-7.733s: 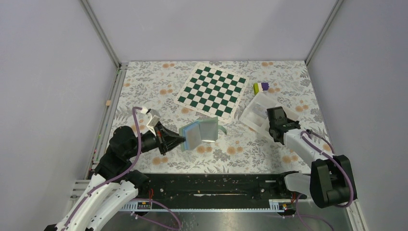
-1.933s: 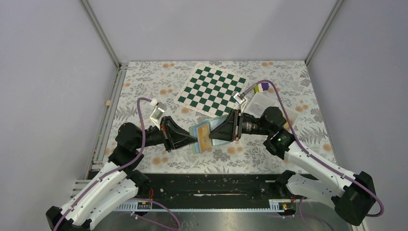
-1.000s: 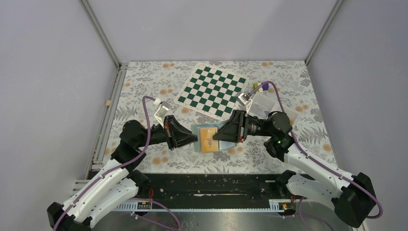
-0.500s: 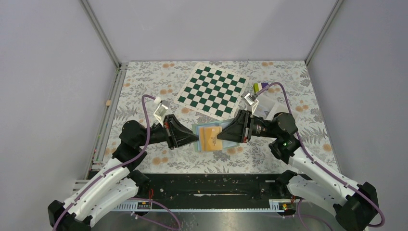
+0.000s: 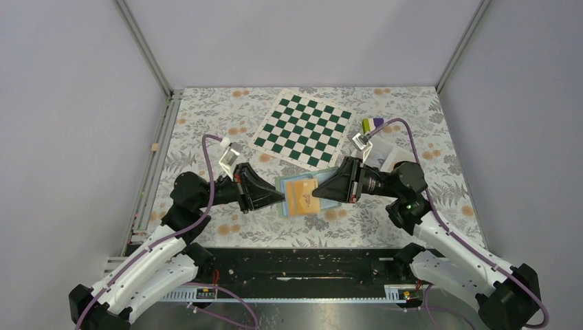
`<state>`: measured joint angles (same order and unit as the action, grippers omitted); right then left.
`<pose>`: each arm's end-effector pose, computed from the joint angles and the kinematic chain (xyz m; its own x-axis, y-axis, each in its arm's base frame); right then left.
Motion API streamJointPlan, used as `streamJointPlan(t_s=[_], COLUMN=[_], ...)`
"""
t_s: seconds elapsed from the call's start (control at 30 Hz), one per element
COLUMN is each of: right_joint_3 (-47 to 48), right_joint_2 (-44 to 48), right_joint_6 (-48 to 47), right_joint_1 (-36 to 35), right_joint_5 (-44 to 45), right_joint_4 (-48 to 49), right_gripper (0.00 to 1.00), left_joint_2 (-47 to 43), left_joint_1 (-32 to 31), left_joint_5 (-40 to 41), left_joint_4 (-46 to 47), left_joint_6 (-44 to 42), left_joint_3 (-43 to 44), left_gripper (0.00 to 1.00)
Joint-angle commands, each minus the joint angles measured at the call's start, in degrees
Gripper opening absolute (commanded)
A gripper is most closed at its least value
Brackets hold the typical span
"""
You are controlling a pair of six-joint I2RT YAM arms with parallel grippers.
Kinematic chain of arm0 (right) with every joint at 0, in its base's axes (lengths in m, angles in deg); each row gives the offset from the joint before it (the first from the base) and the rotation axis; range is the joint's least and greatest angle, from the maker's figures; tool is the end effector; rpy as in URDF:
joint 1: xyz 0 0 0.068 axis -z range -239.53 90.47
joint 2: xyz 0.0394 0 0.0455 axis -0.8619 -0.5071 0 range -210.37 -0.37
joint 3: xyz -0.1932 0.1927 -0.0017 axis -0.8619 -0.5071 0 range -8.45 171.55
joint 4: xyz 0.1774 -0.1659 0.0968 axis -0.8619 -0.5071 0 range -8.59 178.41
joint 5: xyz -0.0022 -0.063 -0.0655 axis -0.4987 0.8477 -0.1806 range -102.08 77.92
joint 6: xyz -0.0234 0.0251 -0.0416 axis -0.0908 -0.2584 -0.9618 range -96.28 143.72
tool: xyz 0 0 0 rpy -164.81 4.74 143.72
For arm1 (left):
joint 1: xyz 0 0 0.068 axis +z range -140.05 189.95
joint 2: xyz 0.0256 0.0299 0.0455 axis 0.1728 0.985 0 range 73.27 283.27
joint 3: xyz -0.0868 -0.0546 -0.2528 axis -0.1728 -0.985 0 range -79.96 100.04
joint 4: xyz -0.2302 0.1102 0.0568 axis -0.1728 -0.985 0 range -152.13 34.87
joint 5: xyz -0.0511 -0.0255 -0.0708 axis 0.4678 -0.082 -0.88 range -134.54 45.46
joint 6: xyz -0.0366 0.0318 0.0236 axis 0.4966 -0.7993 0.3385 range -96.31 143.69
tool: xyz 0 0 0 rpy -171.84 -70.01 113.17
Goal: Take the credit cards out of the card holder
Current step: Remove the credit card from the card holder.
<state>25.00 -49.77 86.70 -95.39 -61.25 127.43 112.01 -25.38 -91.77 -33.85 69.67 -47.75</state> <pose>0.1379 0.1331 0.3424 -0.6996 0.2131 -0.6821 -0.7132 -0.1491 0.6849 0.1149 -0.1136 0.3355 -0.5545 -0.2054 -0.8064 0.8247 -0.0061 -0.5655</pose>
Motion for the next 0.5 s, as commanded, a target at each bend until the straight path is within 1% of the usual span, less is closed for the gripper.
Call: streamJointPlan(t_s=[0.0,0.07,0.1,0.3,0.47], right_joint_3=[-0.09,-0.25,-0.23,-0.08,-0.28], right_joint_2=[1.83,2.05,2.10,2.66,4.85], right_joint_6=[0.12,0.14,0.24,0.24,-1.45], right_joint_1=[0.81,0.94,1.01,1.56,4.07], right_joint_5=[-1.79,-1.62,-1.63,-1.66,-2.30], right_joint_4=[1.36,0.96,0.89,-0.10,-5.22], right_gripper=[0.12,0.01,0.00,0.00,0.00], left_joint_2=[-0.15,-0.20,-0.24,-0.25,-0.66], left_joint_1=[0.05,0.01,-0.04,0.02,0.00], left_joint_5=[-0.89,-1.05,-1.08,-1.58,-1.40], left_joint_4=[6.03,6.22,6.31,7.37,6.31], left_joint_6=[0.64,0.69,0.77,1.16,0.53], left_joint_3=[-0.46,-0.56,-0.56,-0.69,-0.44], left_gripper=[0.00,0.00,0.00,0.00,0.00])
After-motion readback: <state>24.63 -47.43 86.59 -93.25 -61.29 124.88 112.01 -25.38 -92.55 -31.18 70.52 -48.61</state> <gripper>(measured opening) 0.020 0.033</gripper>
